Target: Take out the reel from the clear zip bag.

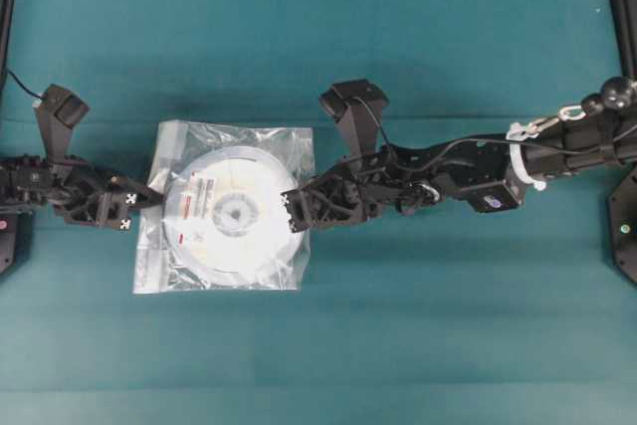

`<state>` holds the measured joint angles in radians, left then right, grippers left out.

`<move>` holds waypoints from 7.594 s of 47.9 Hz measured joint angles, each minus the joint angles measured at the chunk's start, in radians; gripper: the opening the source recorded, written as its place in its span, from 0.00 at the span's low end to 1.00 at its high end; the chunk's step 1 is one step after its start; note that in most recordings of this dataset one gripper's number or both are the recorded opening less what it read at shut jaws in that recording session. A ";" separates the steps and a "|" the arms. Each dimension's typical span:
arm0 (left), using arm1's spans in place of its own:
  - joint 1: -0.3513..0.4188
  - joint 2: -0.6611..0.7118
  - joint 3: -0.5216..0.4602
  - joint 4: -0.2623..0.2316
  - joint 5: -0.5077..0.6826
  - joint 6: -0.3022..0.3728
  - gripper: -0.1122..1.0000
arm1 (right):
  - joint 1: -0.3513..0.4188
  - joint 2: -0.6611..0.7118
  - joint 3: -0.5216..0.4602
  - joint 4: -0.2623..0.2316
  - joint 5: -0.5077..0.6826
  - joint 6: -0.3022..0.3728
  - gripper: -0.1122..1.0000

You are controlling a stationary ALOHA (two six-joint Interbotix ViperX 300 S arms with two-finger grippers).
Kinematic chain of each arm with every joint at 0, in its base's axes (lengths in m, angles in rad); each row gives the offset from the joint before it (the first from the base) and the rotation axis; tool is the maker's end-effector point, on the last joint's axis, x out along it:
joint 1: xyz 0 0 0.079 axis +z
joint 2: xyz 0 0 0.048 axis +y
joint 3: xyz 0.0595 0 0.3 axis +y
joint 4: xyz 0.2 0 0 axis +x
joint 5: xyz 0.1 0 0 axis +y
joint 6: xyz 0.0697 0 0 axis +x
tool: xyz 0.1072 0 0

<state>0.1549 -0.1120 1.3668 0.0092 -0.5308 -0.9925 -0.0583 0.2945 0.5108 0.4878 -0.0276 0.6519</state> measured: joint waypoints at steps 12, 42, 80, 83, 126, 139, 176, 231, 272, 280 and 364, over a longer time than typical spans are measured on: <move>0.000 0.002 0.000 0.000 0.002 0.000 0.10 | 0.000 -0.002 0.002 0.000 0.000 0.000 0.13; 0.000 0.003 -0.005 0.000 0.005 0.000 0.10 | 0.000 -0.095 0.160 0.002 -0.009 0.000 0.13; 0.000 0.005 -0.009 0.000 0.005 -0.002 0.10 | -0.009 -0.265 0.393 0.000 -0.049 0.003 0.13; 0.000 0.005 -0.009 0.000 0.005 -0.002 0.10 | -0.012 -0.278 0.405 0.000 -0.051 0.003 0.13; 0.000 0.006 -0.011 0.000 0.005 0.000 0.10 | -0.017 -0.385 0.509 0.002 -0.035 0.003 0.13; 0.000 0.006 -0.011 0.002 0.006 -0.002 0.10 | -0.017 -0.425 0.551 0.002 -0.035 0.005 0.13; 0.000 0.008 -0.012 0.000 0.005 -0.002 0.10 | -0.040 -0.560 0.646 0.003 0.009 0.005 0.13; 0.000 0.014 -0.031 0.000 0.006 -0.002 0.10 | -0.051 -0.569 0.652 0.009 0.003 0.064 0.59; -0.008 0.003 -0.046 0.005 0.000 0.002 0.82 | -0.051 -0.572 0.641 -0.012 0.040 0.069 0.90; -0.008 -0.009 -0.055 0.005 0.006 0.000 0.91 | -0.051 -0.584 0.637 -0.012 0.057 0.058 0.90; -0.095 -0.896 -0.173 0.011 0.695 0.678 0.88 | 0.008 -0.974 0.575 -0.815 0.117 0.029 0.90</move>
<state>0.0598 -1.0078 1.1934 0.0199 0.1641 -0.3145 -0.0506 -0.6796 1.0861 -0.3267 0.0890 0.6811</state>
